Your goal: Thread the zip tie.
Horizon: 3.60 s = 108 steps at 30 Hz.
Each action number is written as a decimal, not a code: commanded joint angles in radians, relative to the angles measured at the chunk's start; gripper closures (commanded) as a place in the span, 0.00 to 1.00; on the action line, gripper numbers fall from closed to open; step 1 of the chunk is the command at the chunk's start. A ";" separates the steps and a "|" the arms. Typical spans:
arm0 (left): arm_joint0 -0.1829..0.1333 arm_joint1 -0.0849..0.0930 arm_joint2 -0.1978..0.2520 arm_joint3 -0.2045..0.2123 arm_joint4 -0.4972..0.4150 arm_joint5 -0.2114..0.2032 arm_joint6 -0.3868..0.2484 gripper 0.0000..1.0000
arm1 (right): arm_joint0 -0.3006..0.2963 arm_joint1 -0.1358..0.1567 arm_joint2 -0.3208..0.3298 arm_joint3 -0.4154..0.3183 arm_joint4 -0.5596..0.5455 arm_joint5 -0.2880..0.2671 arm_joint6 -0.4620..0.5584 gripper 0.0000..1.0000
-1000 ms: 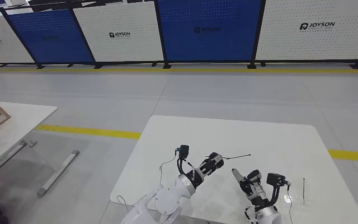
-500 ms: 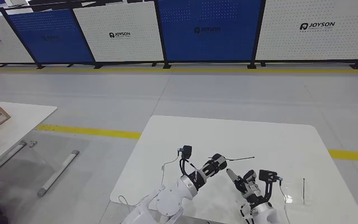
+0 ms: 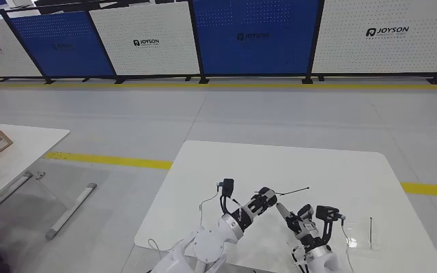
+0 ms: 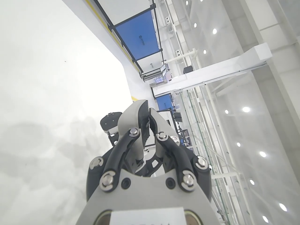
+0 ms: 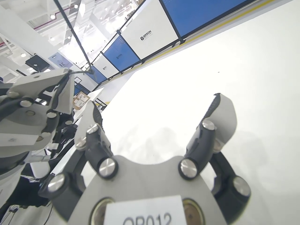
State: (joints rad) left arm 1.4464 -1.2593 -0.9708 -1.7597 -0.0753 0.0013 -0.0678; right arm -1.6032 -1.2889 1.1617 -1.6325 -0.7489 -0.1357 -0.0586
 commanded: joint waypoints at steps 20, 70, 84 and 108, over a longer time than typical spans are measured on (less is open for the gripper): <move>-0.010 -0.004 0.002 0.021 -0.013 -0.007 -0.025 1.00 | 0.014 -0.005 -0.021 0.020 -0.027 -0.064 -0.008 0.75; -0.011 -0.011 0.033 0.014 0.056 0.017 -0.020 1.00 | -0.006 -0.002 0.000 -0.033 -0.002 -0.102 0.005 1.00; -0.003 -0.010 0.041 0.001 0.071 -0.032 -0.034 1.00 | 0.000 -0.003 -0.011 -0.030 -0.023 -0.095 0.028 1.00; 0.046 0.002 0.011 -0.062 0.085 -0.092 -0.060 1.00 | 0.017 -0.005 -0.035 -0.009 -0.063 -0.090 0.044 1.00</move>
State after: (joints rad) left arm 1.4911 -1.2573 -0.9585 -1.8197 0.0107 -0.0891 -0.1276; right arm -1.5865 -1.2936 1.1273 -1.6420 -0.8117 -0.2251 -0.0147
